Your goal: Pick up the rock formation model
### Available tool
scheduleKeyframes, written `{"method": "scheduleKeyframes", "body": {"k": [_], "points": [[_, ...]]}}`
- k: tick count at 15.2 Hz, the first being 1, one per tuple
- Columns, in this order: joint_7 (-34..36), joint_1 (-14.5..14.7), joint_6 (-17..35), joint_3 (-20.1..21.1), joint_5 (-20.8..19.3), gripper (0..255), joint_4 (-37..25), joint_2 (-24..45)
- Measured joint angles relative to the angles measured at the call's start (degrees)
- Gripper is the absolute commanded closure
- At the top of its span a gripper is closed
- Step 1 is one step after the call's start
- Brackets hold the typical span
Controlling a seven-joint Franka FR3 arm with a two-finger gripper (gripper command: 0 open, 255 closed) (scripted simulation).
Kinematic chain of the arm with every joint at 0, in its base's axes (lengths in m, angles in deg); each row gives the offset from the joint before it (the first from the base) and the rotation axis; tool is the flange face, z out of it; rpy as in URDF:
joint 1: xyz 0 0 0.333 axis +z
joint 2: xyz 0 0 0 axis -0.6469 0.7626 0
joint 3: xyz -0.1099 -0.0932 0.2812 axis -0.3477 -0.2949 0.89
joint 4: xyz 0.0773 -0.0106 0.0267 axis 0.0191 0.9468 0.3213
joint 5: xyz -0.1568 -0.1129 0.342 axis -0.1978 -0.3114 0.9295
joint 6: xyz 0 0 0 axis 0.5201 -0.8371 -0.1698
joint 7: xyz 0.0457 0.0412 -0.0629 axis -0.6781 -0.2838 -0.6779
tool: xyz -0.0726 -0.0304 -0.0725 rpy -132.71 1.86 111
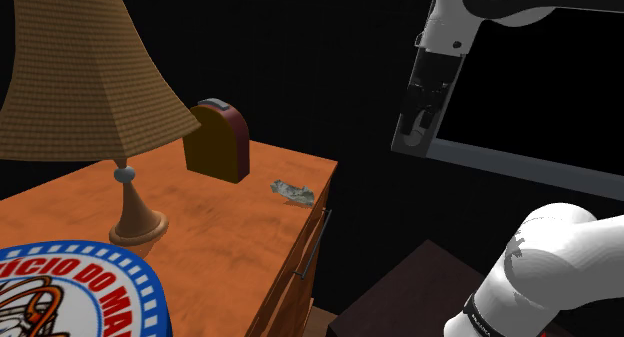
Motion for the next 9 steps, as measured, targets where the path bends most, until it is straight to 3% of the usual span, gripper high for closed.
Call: {"method": "scheduleKeyframes", "body": {"k": [3,9], "points": [[-0.8,0.4,2.7,-0.1,0.3,0,1.3,1.0],[-5.7,2.0,15.5,-1.3,1.2,0,5.5,7.4]]}}
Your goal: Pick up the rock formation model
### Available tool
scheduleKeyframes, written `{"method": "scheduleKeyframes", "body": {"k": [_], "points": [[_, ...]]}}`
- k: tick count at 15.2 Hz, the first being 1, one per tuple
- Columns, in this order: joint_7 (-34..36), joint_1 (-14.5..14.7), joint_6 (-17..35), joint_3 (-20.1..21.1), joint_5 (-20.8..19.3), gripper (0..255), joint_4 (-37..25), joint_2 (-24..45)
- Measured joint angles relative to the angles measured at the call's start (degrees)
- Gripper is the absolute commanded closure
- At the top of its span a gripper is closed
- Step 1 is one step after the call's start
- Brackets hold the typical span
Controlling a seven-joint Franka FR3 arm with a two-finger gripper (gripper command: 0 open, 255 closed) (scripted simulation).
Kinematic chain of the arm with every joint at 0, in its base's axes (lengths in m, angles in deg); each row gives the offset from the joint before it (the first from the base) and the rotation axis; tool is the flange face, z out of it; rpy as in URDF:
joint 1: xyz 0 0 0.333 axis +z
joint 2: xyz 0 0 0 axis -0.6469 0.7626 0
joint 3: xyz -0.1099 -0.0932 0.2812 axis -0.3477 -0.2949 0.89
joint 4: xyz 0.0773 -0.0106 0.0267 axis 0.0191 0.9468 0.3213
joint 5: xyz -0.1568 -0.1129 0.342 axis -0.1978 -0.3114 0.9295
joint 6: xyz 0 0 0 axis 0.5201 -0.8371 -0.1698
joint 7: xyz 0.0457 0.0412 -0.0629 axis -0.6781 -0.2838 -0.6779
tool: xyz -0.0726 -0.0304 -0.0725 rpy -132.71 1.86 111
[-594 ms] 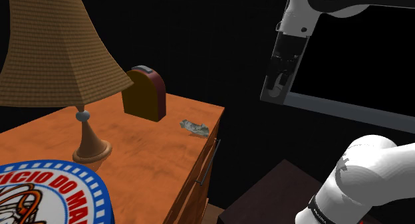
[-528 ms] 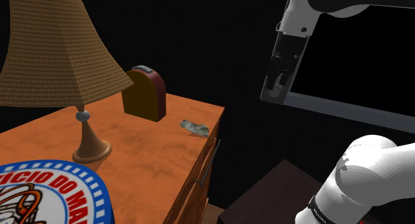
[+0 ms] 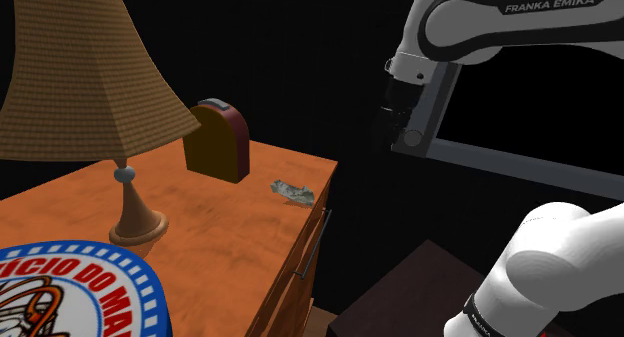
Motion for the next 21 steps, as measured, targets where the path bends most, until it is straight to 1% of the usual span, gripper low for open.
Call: {"method": "scheduleKeyframes", "body": {"k": [5,11,16,18,21], "points": [[-4.4,1.8,12.1,-0.7,1.5,0,2.0,8.3],[-10.0,4.4,24.5,-1.2,4.5,0,0.8,19.7],[-16.4,6.4,33.0,-2.0,8.2,0,-2.9,30.5],[-18.5,7.4,36.0,-1.6,9.9,0,-5.1,34.9],[-22.8,8.0,39.3,-1.4,12.7,0,-8.6,41.0]]}}
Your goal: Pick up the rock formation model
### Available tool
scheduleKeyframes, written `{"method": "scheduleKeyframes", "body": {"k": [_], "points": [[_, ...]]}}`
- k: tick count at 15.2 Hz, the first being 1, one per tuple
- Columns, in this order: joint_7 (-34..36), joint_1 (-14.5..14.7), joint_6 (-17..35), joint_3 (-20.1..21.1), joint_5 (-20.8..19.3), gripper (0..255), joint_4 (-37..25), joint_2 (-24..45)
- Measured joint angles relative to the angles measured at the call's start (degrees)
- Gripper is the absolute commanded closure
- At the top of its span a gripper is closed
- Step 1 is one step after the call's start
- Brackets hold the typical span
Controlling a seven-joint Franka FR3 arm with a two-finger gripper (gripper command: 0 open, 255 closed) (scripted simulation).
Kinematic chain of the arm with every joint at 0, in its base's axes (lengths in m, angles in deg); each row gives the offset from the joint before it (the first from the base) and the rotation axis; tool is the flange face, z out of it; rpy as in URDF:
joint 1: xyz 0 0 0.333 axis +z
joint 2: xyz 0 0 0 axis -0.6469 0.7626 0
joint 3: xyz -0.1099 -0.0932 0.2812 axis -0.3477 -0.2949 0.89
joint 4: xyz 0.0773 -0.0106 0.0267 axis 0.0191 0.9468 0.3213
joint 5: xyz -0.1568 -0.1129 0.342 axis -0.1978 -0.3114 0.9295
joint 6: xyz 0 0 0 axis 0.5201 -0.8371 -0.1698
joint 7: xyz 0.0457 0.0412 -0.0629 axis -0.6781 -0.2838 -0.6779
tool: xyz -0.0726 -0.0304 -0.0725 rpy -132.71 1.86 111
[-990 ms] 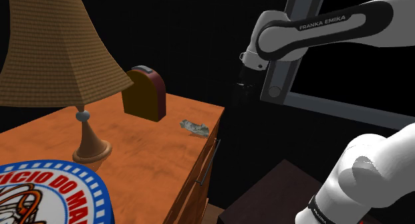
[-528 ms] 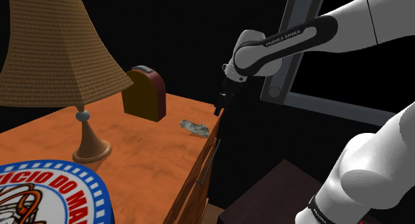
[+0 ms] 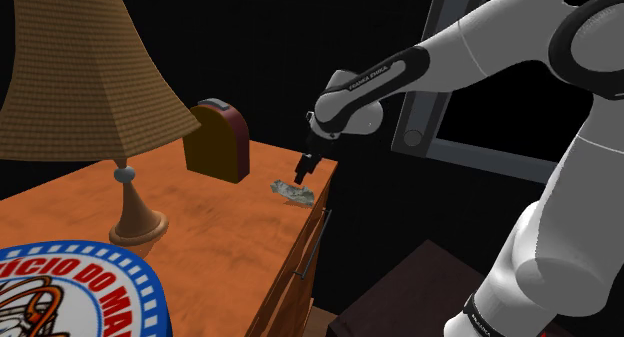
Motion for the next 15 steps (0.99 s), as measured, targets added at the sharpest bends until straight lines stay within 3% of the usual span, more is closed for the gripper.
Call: {"method": "scheduleKeyframes", "body": {"k": [3,11,12,15], "points": [[-2.9,0.6,2.0,0.9,2.1,0,-4.7,5.9],[-6.6,0.4,8.0,2.0,5.3,0,-4.4,11.5],[-6.7,0.4,8.2,2.1,5.4,255,-4.4,11.7],[-6.8,0.3,8.4,2.1,5.5,255,-4.6,12.0]]}}
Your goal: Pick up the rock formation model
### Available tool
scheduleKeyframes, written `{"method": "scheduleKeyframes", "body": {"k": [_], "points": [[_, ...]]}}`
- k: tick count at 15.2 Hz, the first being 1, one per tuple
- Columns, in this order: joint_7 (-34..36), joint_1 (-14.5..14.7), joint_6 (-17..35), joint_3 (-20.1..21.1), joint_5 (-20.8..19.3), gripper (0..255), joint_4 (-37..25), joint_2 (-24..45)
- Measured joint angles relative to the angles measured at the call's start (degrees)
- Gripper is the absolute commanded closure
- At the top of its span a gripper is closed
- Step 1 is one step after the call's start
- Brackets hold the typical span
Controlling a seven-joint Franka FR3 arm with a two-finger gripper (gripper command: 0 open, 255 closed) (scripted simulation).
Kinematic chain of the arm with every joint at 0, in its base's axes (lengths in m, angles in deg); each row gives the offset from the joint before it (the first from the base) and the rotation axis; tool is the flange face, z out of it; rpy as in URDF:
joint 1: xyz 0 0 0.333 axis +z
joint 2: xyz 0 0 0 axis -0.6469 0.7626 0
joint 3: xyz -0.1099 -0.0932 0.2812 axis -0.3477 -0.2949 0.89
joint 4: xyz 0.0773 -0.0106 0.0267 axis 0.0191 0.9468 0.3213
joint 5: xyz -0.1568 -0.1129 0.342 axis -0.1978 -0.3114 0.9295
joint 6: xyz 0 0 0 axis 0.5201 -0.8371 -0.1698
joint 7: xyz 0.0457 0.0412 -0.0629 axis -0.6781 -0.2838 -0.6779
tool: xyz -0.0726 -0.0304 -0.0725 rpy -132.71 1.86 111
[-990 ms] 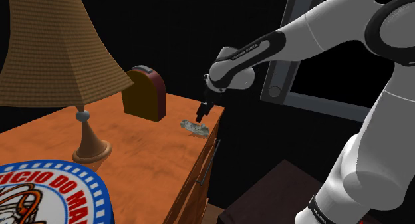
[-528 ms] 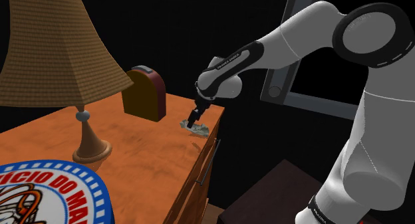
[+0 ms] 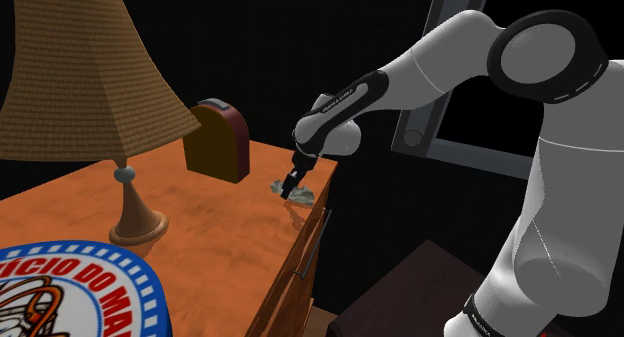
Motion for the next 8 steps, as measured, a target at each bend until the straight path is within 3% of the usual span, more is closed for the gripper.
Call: {"method": "scheduleKeyframes", "body": {"k": [8], "points": [[0.1,0.0,-0.3,-0.1,-0.1,255,0.0,-0.3]]}}
